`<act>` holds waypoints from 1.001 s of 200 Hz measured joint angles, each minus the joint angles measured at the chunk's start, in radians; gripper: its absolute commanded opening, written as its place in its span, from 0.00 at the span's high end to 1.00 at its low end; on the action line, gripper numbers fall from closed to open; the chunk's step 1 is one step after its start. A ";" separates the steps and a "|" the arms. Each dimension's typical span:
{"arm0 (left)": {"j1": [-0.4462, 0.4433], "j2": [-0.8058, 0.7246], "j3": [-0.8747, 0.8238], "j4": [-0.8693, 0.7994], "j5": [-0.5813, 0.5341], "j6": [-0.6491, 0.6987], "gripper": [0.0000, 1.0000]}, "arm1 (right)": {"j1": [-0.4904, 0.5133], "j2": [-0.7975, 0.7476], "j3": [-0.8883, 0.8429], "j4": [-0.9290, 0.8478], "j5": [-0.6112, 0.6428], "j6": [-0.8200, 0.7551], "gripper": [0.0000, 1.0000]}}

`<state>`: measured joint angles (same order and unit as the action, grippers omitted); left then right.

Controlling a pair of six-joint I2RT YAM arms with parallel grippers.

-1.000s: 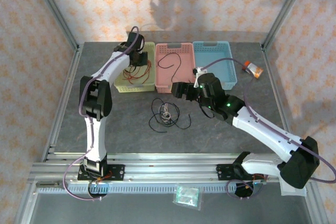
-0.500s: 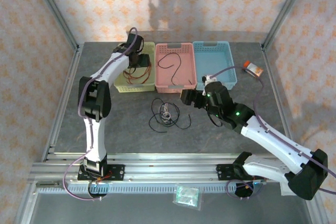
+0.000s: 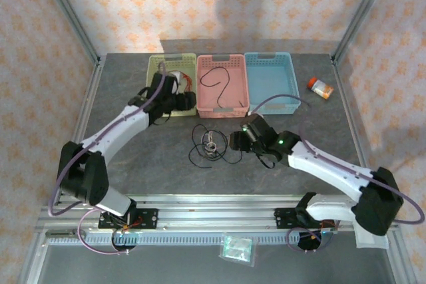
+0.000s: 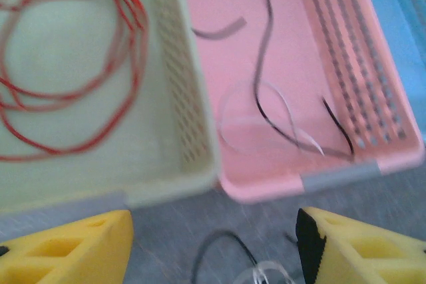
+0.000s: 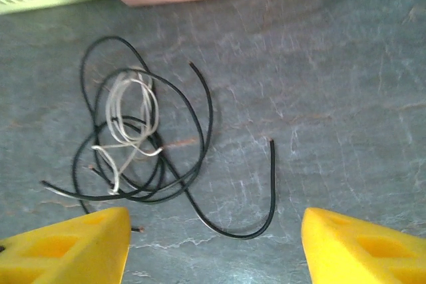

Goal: Untangle the cables

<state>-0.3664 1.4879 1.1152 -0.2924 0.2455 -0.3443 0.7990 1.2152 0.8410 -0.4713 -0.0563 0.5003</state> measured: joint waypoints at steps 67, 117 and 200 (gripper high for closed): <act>-0.166 -0.211 -0.351 0.196 0.036 -0.173 0.33 | -0.025 0.158 -0.004 0.105 -0.084 -0.120 0.55; -0.216 -0.237 -0.462 0.239 0.020 -0.241 0.31 | -0.068 0.260 -0.003 0.206 -0.167 -0.243 0.54; -0.271 -0.236 -0.536 0.317 0.005 -0.322 0.31 | -0.072 0.400 0.067 0.289 -0.206 -0.425 0.55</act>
<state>-0.6373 1.2522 0.5797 0.0246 0.2501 -0.6659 0.7273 1.6154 0.9081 -0.1825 -0.2626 0.0753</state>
